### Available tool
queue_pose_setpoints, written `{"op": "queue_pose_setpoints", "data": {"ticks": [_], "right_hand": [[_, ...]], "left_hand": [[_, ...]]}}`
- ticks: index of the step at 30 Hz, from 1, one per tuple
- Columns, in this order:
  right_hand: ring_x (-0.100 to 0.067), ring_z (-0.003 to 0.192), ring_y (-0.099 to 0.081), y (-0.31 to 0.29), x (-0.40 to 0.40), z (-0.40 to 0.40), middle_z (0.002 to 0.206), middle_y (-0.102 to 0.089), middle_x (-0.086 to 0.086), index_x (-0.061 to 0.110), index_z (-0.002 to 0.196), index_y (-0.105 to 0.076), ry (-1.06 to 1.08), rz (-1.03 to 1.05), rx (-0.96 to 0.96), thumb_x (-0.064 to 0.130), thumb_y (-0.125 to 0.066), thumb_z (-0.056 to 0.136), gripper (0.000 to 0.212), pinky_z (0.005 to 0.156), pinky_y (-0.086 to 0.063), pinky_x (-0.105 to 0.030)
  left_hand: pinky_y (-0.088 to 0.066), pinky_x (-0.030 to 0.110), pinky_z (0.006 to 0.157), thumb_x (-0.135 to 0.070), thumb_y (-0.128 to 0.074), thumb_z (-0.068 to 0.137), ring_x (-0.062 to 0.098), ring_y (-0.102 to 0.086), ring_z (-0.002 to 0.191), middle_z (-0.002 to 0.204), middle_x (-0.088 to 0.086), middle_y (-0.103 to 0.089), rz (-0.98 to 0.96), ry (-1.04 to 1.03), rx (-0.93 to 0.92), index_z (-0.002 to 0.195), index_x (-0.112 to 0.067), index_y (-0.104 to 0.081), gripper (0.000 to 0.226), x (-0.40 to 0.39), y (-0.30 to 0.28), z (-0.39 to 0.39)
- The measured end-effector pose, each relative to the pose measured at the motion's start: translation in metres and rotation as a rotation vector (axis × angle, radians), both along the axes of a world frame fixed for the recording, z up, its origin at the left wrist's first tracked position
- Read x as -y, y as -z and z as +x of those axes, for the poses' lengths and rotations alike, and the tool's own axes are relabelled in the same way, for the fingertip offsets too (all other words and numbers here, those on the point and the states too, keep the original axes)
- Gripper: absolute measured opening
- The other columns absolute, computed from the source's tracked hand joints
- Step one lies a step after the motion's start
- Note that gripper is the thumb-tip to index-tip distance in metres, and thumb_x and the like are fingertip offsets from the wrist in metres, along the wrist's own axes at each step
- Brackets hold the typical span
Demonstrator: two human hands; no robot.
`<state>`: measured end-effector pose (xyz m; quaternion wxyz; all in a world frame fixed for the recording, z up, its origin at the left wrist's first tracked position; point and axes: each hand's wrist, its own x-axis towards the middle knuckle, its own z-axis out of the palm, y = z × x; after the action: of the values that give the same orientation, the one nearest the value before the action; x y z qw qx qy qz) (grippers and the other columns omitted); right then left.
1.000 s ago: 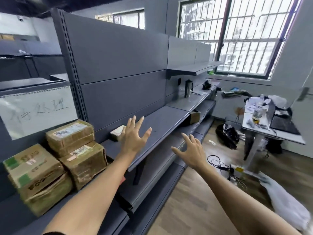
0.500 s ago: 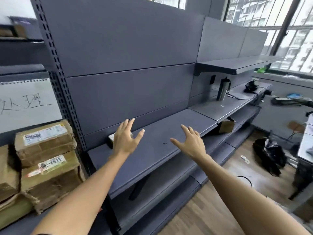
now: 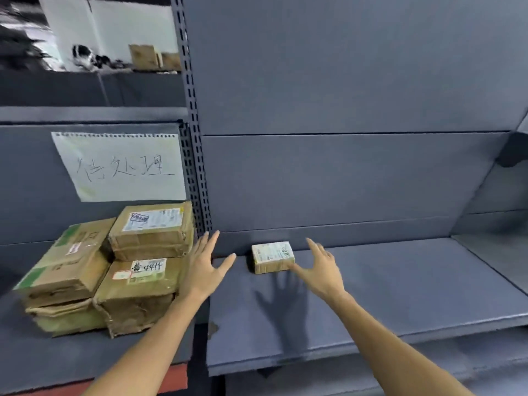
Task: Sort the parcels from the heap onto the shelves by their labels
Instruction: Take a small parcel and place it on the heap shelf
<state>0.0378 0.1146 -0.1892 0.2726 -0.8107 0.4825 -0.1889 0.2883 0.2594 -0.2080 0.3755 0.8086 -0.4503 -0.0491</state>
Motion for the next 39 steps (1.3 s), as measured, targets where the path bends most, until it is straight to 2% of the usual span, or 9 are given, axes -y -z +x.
{"op": "queue_pose_setpoints", "data": {"ticks": [7, 11, 16, 20, 25, 30, 33, 36, 39], "right_hand": [[-0.022, 0.141, -0.041, 0.031, 0.052, 0.029, 0.155, -0.043, -0.002, 0.025, 0.157, -0.029, 0.033, 0.333, 0.204, 0.044, -0.072, 0.089, 0.082, 0.107, -0.036, -0.028], [-0.023, 0.140, -0.044, 0.045, 0.079, 0.042, 0.157, -0.041, -0.005, 0.021, 0.157, -0.029, 0.063, 0.495, 0.261, 0.039, -0.069, 0.093, 0.078, 0.108, -0.035, -0.029], [-0.022, 0.145, -0.038, 0.074, 0.105, 0.050, 0.151, -0.046, -0.003, 0.017, 0.155, -0.034, -0.004, 0.447, 0.061, 0.050, -0.065, 0.091, 0.078, 0.116, -0.032, -0.035], [-0.013, 0.132, -0.040, 0.084, 0.103, 0.054, 0.121, -0.053, 0.010, 0.025, 0.126, -0.060, -0.115, 0.209, -0.131, 0.052, -0.059, 0.091, 0.043, 0.109, -0.026, -0.035], [-0.005, 0.130, -0.045, 0.086, 0.097, 0.052, 0.123, -0.058, 0.019, 0.035, 0.127, -0.061, -0.182, 0.261, 0.010, 0.049, -0.060, 0.093, 0.037, 0.113, -0.030, -0.034], [0.004, 0.105, -0.066, 0.046, 0.097, 0.051, 0.111, -0.074, 0.020, 0.030, 0.118, -0.068, -0.238, 0.455, 0.473, 0.027, -0.064, 0.098, 0.022, 0.093, -0.050, -0.021], [-0.001, 0.092, -0.069, 0.010, 0.104, 0.053, 0.099, -0.077, 0.013, 0.023, 0.104, -0.072, -0.208, 0.462, 0.627, 0.029, -0.064, 0.098, 0.012, 0.080, -0.048, -0.016], [-0.014, 0.087, -0.068, -0.026, 0.121, 0.054, 0.097, -0.076, 0.000, 0.018, 0.096, -0.069, -0.218, 0.451, 0.665, 0.049, -0.067, 0.090, 0.032, 0.080, -0.054, -0.033], [-0.020, 0.092, -0.073, -0.064, 0.136, 0.052, 0.110, -0.076, -0.006, 0.016, 0.110, -0.064, -0.331, 0.524, 0.720, 0.036, -0.062, 0.098, 0.023, 0.085, -0.057, -0.044]], "left_hand": [[-0.036, 0.033, 0.109, -0.046, -0.056, 0.098, 0.019, -0.044, 0.138, 0.148, 0.001, -0.049, 0.091, 0.029, -0.292, 0.151, -0.029, -0.040, 0.057, 0.065, 0.034, 0.007], [-0.035, 0.038, 0.114, -0.044, -0.048, 0.102, 0.021, -0.044, 0.138, 0.149, 0.003, -0.050, 0.127, -0.043, -0.543, 0.149, -0.024, -0.043, 0.051, 0.107, 0.055, -0.003], [-0.024, 0.039, 0.118, -0.045, -0.039, 0.105, 0.026, -0.031, 0.142, 0.152, 0.004, -0.044, 0.271, -0.169, -0.360, 0.148, -0.019, -0.047, 0.050, 0.133, 0.083, -0.009], [-0.019, 0.043, 0.117, -0.047, -0.031, 0.106, 0.027, -0.025, 0.142, 0.153, 0.000, -0.037, 0.402, -0.224, -0.206, 0.137, -0.027, -0.058, 0.046, 0.144, 0.089, -0.030], [-0.031, 0.034, 0.110, -0.035, -0.050, 0.103, 0.025, -0.041, 0.135, 0.140, 0.004, -0.053, 0.056, -0.284, -0.380, 0.130, -0.014, -0.061, 0.036, 0.147, 0.078, -0.046], [-0.049, 0.013, 0.084, -0.027, -0.061, 0.099, -0.009, -0.063, 0.101, 0.109, -0.018, -0.070, -0.340, -0.215, -0.539, 0.122, -0.030, -0.060, 0.023, 0.149, 0.015, -0.054], [-0.046, 0.007, 0.081, -0.027, -0.065, 0.097, -0.009, -0.064, 0.100, 0.109, -0.016, -0.071, -0.467, -0.176, -0.522, 0.119, -0.031, -0.064, 0.023, 0.156, -0.027, -0.047], [-0.048, 0.015, 0.081, -0.039, -0.067, 0.089, 0.001, -0.067, 0.101, 0.108, -0.012, -0.074, -0.492, -0.090, -0.454, 0.118, -0.033, -0.068, 0.029, 0.157, -0.070, -0.035], [-0.048, 0.013, 0.074, -0.027, -0.069, 0.094, 0.002, -0.069, 0.094, 0.103, -0.011, -0.075, -0.493, 0.011, -0.353, 0.120, -0.028, -0.069, 0.025, 0.158, -0.119, -0.029]]}}
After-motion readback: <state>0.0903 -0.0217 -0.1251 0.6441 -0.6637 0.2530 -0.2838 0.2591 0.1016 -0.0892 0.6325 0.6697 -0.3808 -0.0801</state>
